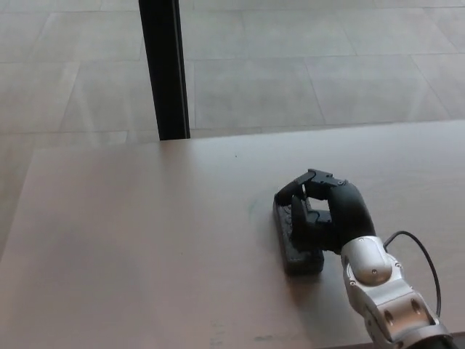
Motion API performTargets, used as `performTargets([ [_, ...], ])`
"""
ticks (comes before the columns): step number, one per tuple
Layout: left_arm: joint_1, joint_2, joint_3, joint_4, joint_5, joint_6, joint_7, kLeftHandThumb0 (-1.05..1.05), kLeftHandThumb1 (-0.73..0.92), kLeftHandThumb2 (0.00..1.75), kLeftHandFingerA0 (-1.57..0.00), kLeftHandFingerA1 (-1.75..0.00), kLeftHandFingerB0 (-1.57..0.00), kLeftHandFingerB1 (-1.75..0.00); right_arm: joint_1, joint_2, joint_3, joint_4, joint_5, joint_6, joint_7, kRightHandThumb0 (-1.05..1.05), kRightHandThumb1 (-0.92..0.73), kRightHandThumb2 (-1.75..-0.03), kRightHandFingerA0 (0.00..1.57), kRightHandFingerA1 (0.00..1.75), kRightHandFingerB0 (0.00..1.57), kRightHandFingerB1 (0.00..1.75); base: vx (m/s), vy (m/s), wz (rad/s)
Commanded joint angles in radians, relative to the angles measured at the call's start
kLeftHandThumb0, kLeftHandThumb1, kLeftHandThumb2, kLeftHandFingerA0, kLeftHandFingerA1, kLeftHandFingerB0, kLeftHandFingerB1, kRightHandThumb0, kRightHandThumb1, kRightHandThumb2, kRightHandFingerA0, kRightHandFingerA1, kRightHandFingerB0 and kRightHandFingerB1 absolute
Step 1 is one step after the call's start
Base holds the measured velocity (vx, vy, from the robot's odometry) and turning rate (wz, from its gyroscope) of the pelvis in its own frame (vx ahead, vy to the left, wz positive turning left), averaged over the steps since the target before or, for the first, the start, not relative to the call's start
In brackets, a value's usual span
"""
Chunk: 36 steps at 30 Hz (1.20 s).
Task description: The robot uses its right hand to hold the eraser kept in the middle of the desk and use it to wipe the desk by swiping its surface twice
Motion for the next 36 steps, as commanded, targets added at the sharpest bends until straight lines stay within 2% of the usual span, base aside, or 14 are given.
performTargets([
  [1, -0.013, 0.022, -0.009, 0.017, -0.001, 0.021, 0.02, -0.55, 0.64, 0.58, -0.53, -1.0, -0.61, -0.75, 0.027, 0.013, 0.025, 0.011, -0.052, -0.042, 0.01, -0.25, -0.53, -1.05, 0.97, 1.75, 0.76, 1.74, 0.0, 0.0, 0.0],
  [10, -0.035, 0.036, -0.004, 0.048, -0.023, 0.021, 0.009, -0.55, 0.63, 0.58, -0.54, -1.03, -0.61, -0.73, 0.054, 0.001, 0.041, 0.07, -0.101, -0.091, -0.002, -0.25, -0.59, -0.99, 0.96, 1.75, 0.72, 1.69, 0.0, 0.0, 0.0],
  [14, -0.033, 0.037, -0.022, 0.041, 0.0, 0.025, 0.033, -0.57, 0.63, 0.58, -0.54, -0.99, -0.61, -0.72, 0.084, 0.004, 0.03, 0.113, -0.096, -0.098, 0.001, -0.21, -0.53, -1.04, 0.97, 1.75, 0.72, 1.75, 0.0, 0.0, 0.0],
  [15, -0.034, 0.036, -0.023, 0.039, -0.004, 0.027, 0.029, -0.56, 0.64, 0.58, -0.52, -0.98, -0.58, -0.72, 0.095, -0.003, 0.03, 0.138, -0.101, -0.123, -0.002, -0.21, -0.48, -1.16, 0.96, 1.75, 0.75, 1.75, 0.0, 0.0, 0.0],
  [16, -0.034, 0.037, -0.022, 0.043, -0.01, 0.022, 0.019, -0.57, 0.64, 0.58, -0.51, -0.96, -0.58, -0.72, 0.099, -0.005, 0.027, 0.158, -0.107, -0.13, -0.013, -0.22, -0.54, -1.0, 0.96, 1.75, 0.74, 1.71, 0.0, 0.0, 0.0],
  [20, -0.035, 0.039, -0.025, 0.051, -0.011, 0.01, 0.016, -0.58, 0.64, 0.58, -0.53, -0.99, -0.59, -0.73, 0.094, -0.012, 0.006, 0.193, -0.1, -0.11, 0.003, -0.22, -0.53, -0.98, 0.98, 1.75, 0.73, 1.74, 0.0, 0.0, 0.0],
  [22, -0.038, 0.037, -0.014, 0.058, -0.029, 0.004, 0.004, -0.57, 0.63, 0.58, -0.52, -1.01, -0.59, -0.74, 0.085, -0.015, -0.005, 0.215, -0.096, -0.114, 0.01, -0.21, -0.5, -1.01, 0.98, 1.75, 0.73, 1.75, 0.0, 0.0, 0.0],
  [24, -0.038, 0.038, -0.02, 0.05, -0.019, 0.015, 0.016, -0.59, 0.63, 0.58, -0.54, -0.97, -0.58, -0.72, 0.067, -0.028, -0.037, 0.233, -0.078, -0.087, 0.015, -0.21, -0.46, -1.18, 0.97, 1.75, 0.76, 1.75, 0.0, 0.0, 0.0],
  [28, -0.036, 0.036, -0.022, 0.03, -0.017, 0.03, 0.026, -0.58, 0.64, 0.59, -0.52, -0.95, -0.57, -0.72, 0.055, -0.062, -0.043, 0.249, -0.105, -0.08, 0.017, -0.24, -0.5, -1.22, 0.97, 1.75, 0.8, 1.71, 0.0, 0.0, 0.0],
  [30, -0.043, 0.036, -0.013, 0.046, -0.032, 0.019, 0.011, -0.59, 0.64, 0.59, -0.5, -0.92, -0.57, -0.72, 0.055, -0.093, -0.059, 0.266, -0.1, -0.074, 0.023, -0.22, -0.53, -1.07, 0.98, 1.75, 0.69, 1.74, 0.0, 0.0, 0.0],
  [31, -0.037, 0.037, -0.023, 0.044, -0.018, 0.016, 0.016, -0.62, 0.65, 0.59, -0.5, -0.93, -0.56, -0.72, 0.052, -0.093, -0.076, 0.274, -0.097, -0.037, -0.009, -0.25, -0.56, -0.94, 0.99, 1.75, 0.67, 1.64, 0.0, 0.0, 0.0],
  [32, -0.036, 0.035, -0.022, 0.036, -0.02, 0.023, 0.02, -0.6, 0.66, 0.59, -0.51, -0.92, -0.55, -0.72, 0.055, -0.105, -0.079, 0.277, -0.097, -0.042, 0.001, -0.26, -0.54, -0.98, 1.0, 1.75, 0.67, 1.2, 0.0, 0.0, 0.0],
  [34, -0.032, 0.032, -0.025, 0.026, -0.016, 0.022, 0.025, -0.6, 0.66, 0.59, -0.51, -0.93, -0.55, -0.72, 0.062, -0.128, -0.079, 0.289, -0.106, -0.075, 0.008, -0.27, -0.5, -1.04, 1.0, 1.75, 0.67, 1.27, 0.0, 0.0, 0.0],
  [36, -0.037, 0.032, -0.012, 0.03, -0.032, 0.019, 0.021, -0.58, 0.66, 0.58, -0.51, -0.93, -0.52, -0.7, 0.055, -0.143, -0.097, 0.306, -0.105, -0.064, -0.023, -0.27, -0.52, -0.91, 0.95, 1.75, 0.67, 1.49, 0.0, 0.0, 0.0],
])
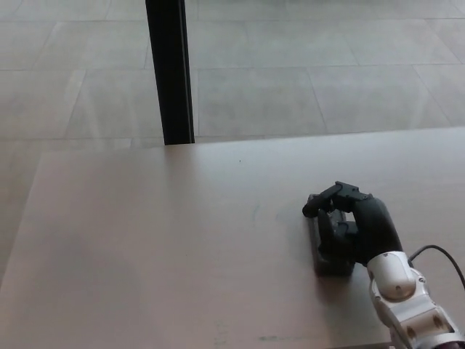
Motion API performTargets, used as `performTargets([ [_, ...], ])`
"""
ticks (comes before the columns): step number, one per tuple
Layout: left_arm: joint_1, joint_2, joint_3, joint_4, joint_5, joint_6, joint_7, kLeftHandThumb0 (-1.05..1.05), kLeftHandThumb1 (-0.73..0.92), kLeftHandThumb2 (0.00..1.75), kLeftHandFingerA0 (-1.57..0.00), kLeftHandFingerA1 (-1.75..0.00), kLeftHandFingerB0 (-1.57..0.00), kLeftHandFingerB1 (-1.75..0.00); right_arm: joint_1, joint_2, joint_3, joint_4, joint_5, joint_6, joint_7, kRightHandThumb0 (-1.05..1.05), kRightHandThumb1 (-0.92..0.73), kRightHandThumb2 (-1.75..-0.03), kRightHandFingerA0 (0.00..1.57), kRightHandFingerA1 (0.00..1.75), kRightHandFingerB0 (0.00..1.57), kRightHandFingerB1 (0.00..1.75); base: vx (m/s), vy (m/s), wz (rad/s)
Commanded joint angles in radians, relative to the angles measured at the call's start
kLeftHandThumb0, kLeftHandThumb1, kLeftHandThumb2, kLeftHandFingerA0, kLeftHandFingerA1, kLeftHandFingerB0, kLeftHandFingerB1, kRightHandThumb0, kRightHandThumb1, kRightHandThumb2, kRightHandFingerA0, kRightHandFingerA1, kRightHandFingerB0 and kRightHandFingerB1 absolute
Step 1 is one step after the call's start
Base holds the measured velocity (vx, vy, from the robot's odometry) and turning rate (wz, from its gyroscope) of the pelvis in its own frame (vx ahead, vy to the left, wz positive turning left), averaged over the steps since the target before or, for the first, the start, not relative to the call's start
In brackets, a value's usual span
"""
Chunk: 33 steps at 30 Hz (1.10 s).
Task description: The robot uses its right hand to hold the eraser kept in the middle of the desk and use it to wipe the desk by swiping its surface twice
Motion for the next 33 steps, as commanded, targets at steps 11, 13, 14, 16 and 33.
performTargets([
  [11, -0.006, 0.007, 0.018, -0.025, -0.027, 0.029, 0.015, -0.58, 0.67, 0.59, -0.53, -0.9, -0.52, -0.71, 0.095, -0.211, -0.171, 0.095, 0.024, 0.106, -0.006, -0.33, -0.63, -0.8, 1.0, 1.75, 0.65, 1.25, 0.0, 0.0, 0.0],
  [13, -0.012, 0.012, 0.015, -0.017, -0.021, 0.026, 0.02, -0.59, 0.66, 0.59, -0.51, -0.87, -0.5, -0.68, 0.095, -0.232, -0.184, 0.1, 0.025, 0.09, 0.0, -0.3, -0.58, -0.9, 1.24, 1.74, 0.67, 1.31, 0.0, 0.0, 0.0],
  [14, -0.015, 0.013, 0.018, -0.005, -0.024, 0.018, 0.017, -0.59, 0.66, 0.59, -0.51, -0.87, -0.5, -0.68, 0.1, -0.238, -0.191, 0.098, 0.027, 0.086, 0.001, -0.3, -0.58, -0.9, 1.24, 1.74, 0.67, 1.31, 0.0, 0.0, 0.0],
  [16, -0.007, 0.01, 0.016, -0.012, -0.025, 0.009, 0.009, -0.6, 0.67, 0.59, -0.5, -0.89, -0.52, -0.71, 0.113, -0.271, -0.209, 0.106, 0.025, 0.088, -0.006, -0.33, -0.61, -0.85, 0.99, 1.75, 0.67, 1.59, 0.0, 0.0, 0.0],
  [33, -0.008, 0.021, 0.005, 0.001, -0.031, -0.015, -0.004, -0.62, 0.67, 0.59, -0.47, -0.93, -0.54, -0.77, 0.077, -0.359, -0.257, 0.204, 0.014, 0.066, -0.102, -0.38, -0.62, -0.88, 0.97, 1.74, 0.73, 1.36, 0.0, 0.0, 0.0],
])
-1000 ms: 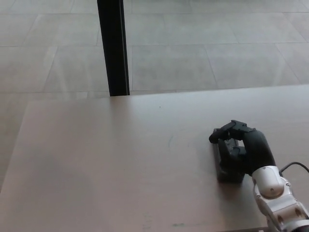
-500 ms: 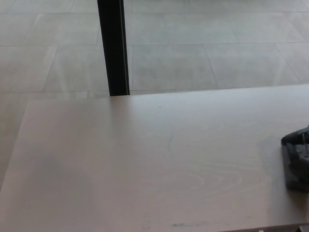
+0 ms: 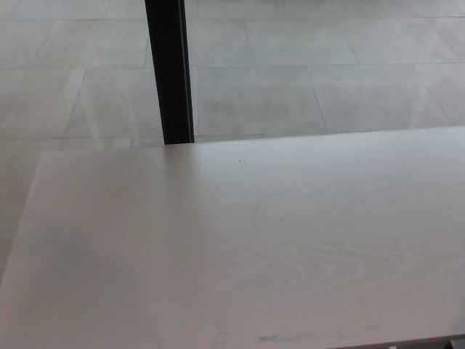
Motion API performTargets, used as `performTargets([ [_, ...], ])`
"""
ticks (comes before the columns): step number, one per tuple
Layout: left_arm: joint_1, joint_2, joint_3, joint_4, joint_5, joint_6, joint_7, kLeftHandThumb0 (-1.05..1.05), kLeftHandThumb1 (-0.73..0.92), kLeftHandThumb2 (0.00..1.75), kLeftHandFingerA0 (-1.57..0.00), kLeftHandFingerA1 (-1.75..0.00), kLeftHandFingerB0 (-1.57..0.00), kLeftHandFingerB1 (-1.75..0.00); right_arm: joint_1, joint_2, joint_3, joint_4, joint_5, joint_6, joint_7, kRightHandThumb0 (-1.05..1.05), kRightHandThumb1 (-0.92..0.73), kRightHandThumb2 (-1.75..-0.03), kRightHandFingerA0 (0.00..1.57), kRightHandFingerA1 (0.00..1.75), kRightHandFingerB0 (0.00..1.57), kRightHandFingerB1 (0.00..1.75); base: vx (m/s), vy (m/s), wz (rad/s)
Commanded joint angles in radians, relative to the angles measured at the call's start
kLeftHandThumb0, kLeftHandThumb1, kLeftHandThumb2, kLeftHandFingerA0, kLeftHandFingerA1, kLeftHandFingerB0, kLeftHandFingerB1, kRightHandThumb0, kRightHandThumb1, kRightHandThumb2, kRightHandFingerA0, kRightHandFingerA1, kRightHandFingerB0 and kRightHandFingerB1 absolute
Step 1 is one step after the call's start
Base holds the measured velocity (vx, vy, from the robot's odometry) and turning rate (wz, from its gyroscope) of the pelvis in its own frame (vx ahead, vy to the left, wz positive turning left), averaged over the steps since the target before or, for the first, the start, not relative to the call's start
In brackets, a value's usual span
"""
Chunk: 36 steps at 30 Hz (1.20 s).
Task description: The robot uses its right hand to hold the eraser kept in the middle of the desk and use it to wipe the desk by swiping its surface twice
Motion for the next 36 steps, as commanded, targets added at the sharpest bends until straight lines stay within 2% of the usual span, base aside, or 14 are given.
performTargets([
  [1, -0.003, 0.021, -0.001, 0.024, -0.003, -0.019, -0.011, -0.62, 0.66, 0.59, -0.48, -0.91, -0.53, -0.74, 0.013, 0.034, 0.008, 0.013, 0.0, 0.059, -0.021, -0.38, -0.61, -0.9, 0.98, 1.73, 0.76, 1.27, 0.0, 0.0, 0.0],
  [2, -0.006, 0.021, 0.001, 0.032, -0.005, -0.022, -0.01, -0.63, 0.66, 0.58, -0.48, -0.92, -0.55, -0.74, 0.006, 0.048, 0.009, 0.008, 0.005, 0.071, -0.022, -0.35, -0.62, -0.87, 1.0, 1.73, 0.78, 1.11, 0.0, 0.0, 0.0],
  [3, -0.005, 0.021, 0.001, 0.025, -0.005, -0.013, -0.006, -0.66, 0.66, 0.59, -0.48, -0.89, -0.53, -0.72, 0.004, 0.062, 0.011, 0.005, 0.009, 0.062, -0.014, -0.35, -0.6, -0.92, 1.0, 1.75, 0.74, 1.3, 0.0, 0.0, 0.0],
  [5, -0.005, 0.019, 0.002, 0.021, -0.007, -0.01, -0.003, -0.63, 0.65, 0.59, -0.48, -0.9, -0.53, -0.74, 0.004, 0.072, 0.012, -0.003, 0.012, 0.057, -0.005, -0.25, -0.51, -0.94, 1.13, 1.73, 0.78, 1.36, 0.0, 0.0, 0.0],
  [6, -0.005, 0.017, 0.003, 0.018, -0.008, -0.009, -0.002, -0.64, 0.66, 0.59, -0.48, -0.88, -0.53, -0.72, 0.006, 0.102, 0.022, -0.03, 0.017, 0.055, 0.009, -0.31, -0.53, -0.96, 0.97, 1.75, 0.79, 1.31, 0.0, 0.0, 0.0],
  [9, -0.007, 0.013, 0.0, 0.011, -0.009, -0.005, -0.004, -0.62, 0.66, 0.59, -0.47, -0.88, -0.51, -0.71, 0.004, 0.17, 0.049, -0.09, 0.011, 0.079, 0.011, -0.31, -0.56, -0.89, 0.98, 1.75, 0.75, 1.42, 0.0, 0.0, 0.0],
  [13, -0.009, 0.015, -0.004, 0.008, -0.01, -0.003, -0.012, -0.62, 0.67, 0.59, -0.45, -0.89, -0.5, -0.73, 0.0, 0.238, 0.062, -0.135, 0.014, 0.11, -0.012, -0.32, -0.56, -0.86, 0.98, 1.71, 0.77, 1.29, 0.0, 0.0, 0.0],
  [14, -0.009, 0.013, -0.001, 0.008, -0.014, -0.007, -0.013, -0.62, 0.67, 0.59, -0.45, -0.87, -0.51, -0.73, -0.004, 0.267, 0.051, -0.146, 0.034, 0.124, -0.013, -0.29, -0.6, -0.81, 0.98, 1.69, 0.75, 0.93, 0.0, 0.0, 0.0],
  [15, -0.013, 0.012, -0.004, 0.011, -0.01, -0.008, -0.009, -0.62, 0.67, 0.59, -0.46, -0.88, -0.51, -0.73, 0.005, 0.285, 0.057, -0.158, 0.035, 0.114, 0.002, -0.26, -0.63, -0.82, 0.94, 1.75, 0.69, 1.27, 0.0, 0.0, 0.0],
  [17, -0.014, 0.012, -0.003, 0.011, -0.012, -0.006, -0.008, -0.63, 0.67, 0.6, -0.46, -0.88, -0.46, -0.72, 0.001, 0.33, 0.097, -0.158, -0.001, 0.126, -0.016, -0.26, -0.59, -0.85, 0.91, 1.75, 0.75, 1.47, 0.0, 0.0, 0.0],
  [18, -0.019, 0.013, 0.011, 0.0, -0.043, 0.032, -0.028, -0.66, 0.52, 1.0, -0.45, -0.81, -0.47, -0.74, 0.001, 0.366, 0.09, -0.174, 0.022, 0.144, -0.012, -0.25, -0.58, -0.89, 0.94, 1.75, 0.75, 1.61, 0.0, 0.0, 0.0],
  [21, -0.02, 0.017, 0.013, -0.019, -0.058, 0.066, -0.05, -0.68, 0.52, 1.01, -0.44, -0.8, -0.43, -0.73, 0.011, 0.394, 0.092, -0.195, 0.033, 0.141, 0.011, -0.23, -0.54, -0.99, 0.96, 1.75, 0.79, 1.62, 0.0, 0.0, 0.0],
  [22, -0.016, 0.022, 0.006, -0.012, -0.049, 0.053, -0.06, -0.72, 0.66, 0.59, -0.42, -1.04, -0.46, -0.8, 0.043, 0.448, 0.12, -0.247, 0.033, 0.168, 0.018, -0.21, -0.54, -1.08, 0.96, 1.75, 0.75, 1.63, 0.0, 0.0, 0.0],
  [36, -0.019, 0.022, 0.022, 0.013, -0.075, 0.015, -0.09, -0.73, 0.67, 0.59, -0.41, -1.05, -0.45, -0.83, 0.237, 0.567, 0.306, -0.507, 0.013, 0.296, 0.131, -0.24, -0.6, -1.16, 0.96, 1.75, 0.78, 1.57, 0.0, 0.0, 0.0],
])
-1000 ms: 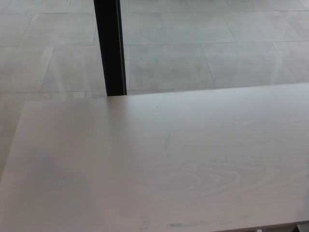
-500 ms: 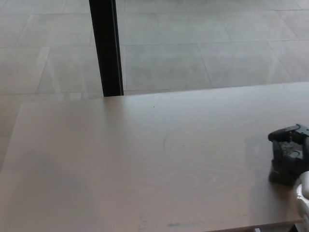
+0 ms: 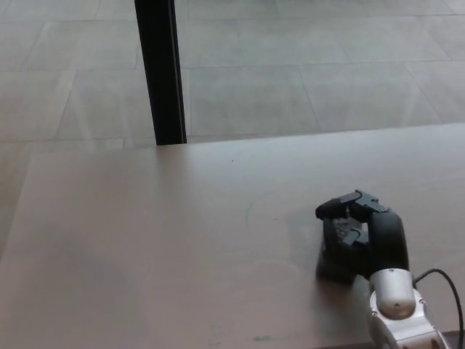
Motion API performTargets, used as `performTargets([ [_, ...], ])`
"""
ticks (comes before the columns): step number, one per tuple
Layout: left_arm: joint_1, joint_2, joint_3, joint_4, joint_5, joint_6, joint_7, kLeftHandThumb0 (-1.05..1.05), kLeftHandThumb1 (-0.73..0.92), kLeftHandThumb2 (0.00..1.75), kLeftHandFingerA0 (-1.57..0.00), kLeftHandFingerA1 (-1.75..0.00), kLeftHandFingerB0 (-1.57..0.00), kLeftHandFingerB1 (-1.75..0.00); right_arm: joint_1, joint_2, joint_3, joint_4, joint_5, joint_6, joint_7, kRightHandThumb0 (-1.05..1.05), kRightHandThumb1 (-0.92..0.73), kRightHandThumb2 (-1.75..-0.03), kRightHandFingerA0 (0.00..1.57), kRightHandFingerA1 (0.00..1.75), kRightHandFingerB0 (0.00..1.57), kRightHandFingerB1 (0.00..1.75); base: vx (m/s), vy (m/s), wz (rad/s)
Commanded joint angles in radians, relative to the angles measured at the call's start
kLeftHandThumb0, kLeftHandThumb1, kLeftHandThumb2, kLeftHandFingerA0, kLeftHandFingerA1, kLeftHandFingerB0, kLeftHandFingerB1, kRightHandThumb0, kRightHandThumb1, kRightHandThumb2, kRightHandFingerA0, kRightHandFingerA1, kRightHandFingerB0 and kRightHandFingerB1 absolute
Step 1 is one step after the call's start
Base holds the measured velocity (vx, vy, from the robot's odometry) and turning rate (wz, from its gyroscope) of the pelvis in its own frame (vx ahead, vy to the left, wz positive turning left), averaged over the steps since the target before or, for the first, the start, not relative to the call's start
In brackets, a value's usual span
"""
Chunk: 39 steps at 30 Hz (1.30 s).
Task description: The robot uses its right hand to hold the eraser kept in the middle of the desk and use it to wipe the desk by swiping its surface twice
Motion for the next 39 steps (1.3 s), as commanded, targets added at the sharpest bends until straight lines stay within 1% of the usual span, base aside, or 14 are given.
performTargets([
  [1, -0.006, 0.021, 0.014, 0.017, -0.025, -0.007, -0.032, -0.73, 0.67, 0.6, -0.38, -1.01, -0.44, -0.82, 0.179, 0.062, 0.136, -0.089, 0.013, 0.201, 0.15, -0.23, -0.6, -1.14, 0.98, 1.75, 0.77, 1.58, 0.0, 0.0, 0.0],
  [4, -0.015, 0.03, 0.006, 0.03, -0.015, -0.003, -0.034, -0.72, 0.68, 0.59, -0.45, -1.06, -0.45, -0.82, 0.227, 0.062, 0.211, -0.155, 0.021, 0.198, 0.203, -0.2, -0.6, -1.21, 1.0, 1.75, 0.69, 1.67, 0.0, 0.0, 0.0],
  [12, -0.018, 0.04, -0.002, 0.039, 0.002, -0.007, -0.028, -0.73, 0.68, 0.6, -0.44, -1.03, -0.44, -0.81, 0.327, 0.054, 0.388, -0.347, 0.014, 0.278, 0.255, -0.21, -0.52, -1.31, 1.02, 1.75, 0.75, 1.66, 0.0, 0.0, 0.0],
  [17, -0.023, 0.048, -0.007, 0.057, 0.012, -0.013, -0.022, -0.75, 0.68, 0.6, -0.44, -1.04, -0.44, -0.83, 0.295, 0.017, 0.371, -0.315, -0.021, 0.275, 0.23, -0.22, -0.55, -1.22, 0.98, 1.75, 0.74, 1.62, 0.0, 0.0, 0.0],
  [25, -0.024, 0.028, 0.015, 0.045, -0.021, -0.027, -0.029, -0.73, 0.68, 0.6, -0.42, -1.04, -0.45, -0.84, 0.196, -0.083, 0.216, -0.162, -0.056, 0.139, 0.145, -0.21, -0.61, -1.06, 0.86, 1.75, 0.64, 1.71, 0.0, 0.0, 0.0],
  [26, -0.024, 0.029, 0.014, 0.043, -0.02, -0.026, -0.033, -0.71, 0.54, 1.04, -0.48, -0.86, -0.45, -0.77, 0.184, -0.096, 0.207, -0.134, -0.066, 0.109, 0.134, -0.17, -0.61, -1.04, 0.86, 1.75, 0.69, 1.65, 0.0, 0.0, 0.0],
  [28, -0.023, 0.029, 0.01, 0.037, -0.016, -0.024, -0.042, -0.71, 0.55, 1.04, -0.43, -0.82, -0.45, -0.76, 0.162, -0.13, 0.188, -0.08, -0.083, 0.05, 0.112, -0.18, -0.57, -1.06, 0.86, 1.75, 0.72, 1.66, 0.0, 0.0, 0.0],
  [31, -0.02, 0.028, 0.008, 0.034, -0.014, -0.034, -0.053, -0.71, 0.55, 1.04, -0.41, -0.81, -0.47, -0.77, 0.143, -0.167, 0.182, -0.04, -0.11, 0.015, 0.092, -0.19, -0.58, -1.03, 0.84, 1.75, 0.75, 1.57, 0.0, 0.0, 0.0],
  [32, -0.025, 0.022, 0.016, 0.032, -0.029, -0.033, -0.062, -0.75, 0.68, 0.6, -0.35, -0.96, -0.43, -0.82, 0.128, -0.179, 0.166, -0.041, -0.114, 0.059, 0.084, -0.21, -0.62, -1.02, 0.84, 1.75, 0.75, 1.53, 0.0, 0.0, 0.0],
  [33, -0.024, 0.022, 0.014, 0.034, -0.025, -0.043, -0.064, -0.72, 0.54, 1.05, -0.4, -0.81, -0.51, -0.79, 0.117, -0.196, 0.165, -0.021, -0.13, 0.053, 0.068, -0.22, -0.64, -0.95, 0.84, 1.75, 0.72, 1.5, 0.0, 0.0, 0.0],
  [36, -0.024, 0.027, 0.006, 0.036, -0.013, -0.039, -0.063, -0.73, 0.56, 1.05, -0.46, -0.85, -0.45, -0.76, 0.094, -0.215, 0.151, 0.026, -0.136, 0.042, 0.048, -0.2, -0.59, -0.93, 1.04, 1.74, 0.71, 1.4, 0.0, 0.0, 0.0],
  [37, -0.02, 0.025, 0.007, 0.026, -0.016, -0.034, -0.066, -0.73, 0.56, 1.05, -0.45, -0.84, -0.44, -0.75, 0.089, -0.227, 0.145, 0.05, -0.139, 0.013, 0.036, -0.23, -0.66, -0.85, 0.87, 1.75, 0.68, 1.57, 0.0, 0.0, 0.0],
  [38, -0.022, 0.022, 0.013, 0.025, -0.022, -0.035, -0.062, -0.73, 0.69, 0.59, -0.36, -0.97, -0.44, -0.78, 0.083, -0.232, 0.135, 0.062, -0.14, 0.021, 0.021, -0.26, -0.7, -0.75, 0.86, 1.75, 0.67, 1.47, 0.0, 0.0, 0.0],
  [39, -0.028, 0.018, 0.025, 0.025, -0.033, -0.035, -0.057, -0.73, 0.69, 0.59, -0.36, -0.97, -0.44, -0.78, 0.063, -0.235, 0.121, 0.087, -0.144, 0.033, 0.0, -0.26, -0.7, -0.75, 0.86, 1.75, 0.67, 1.47, 0.0, 0.0, 0.0],
])
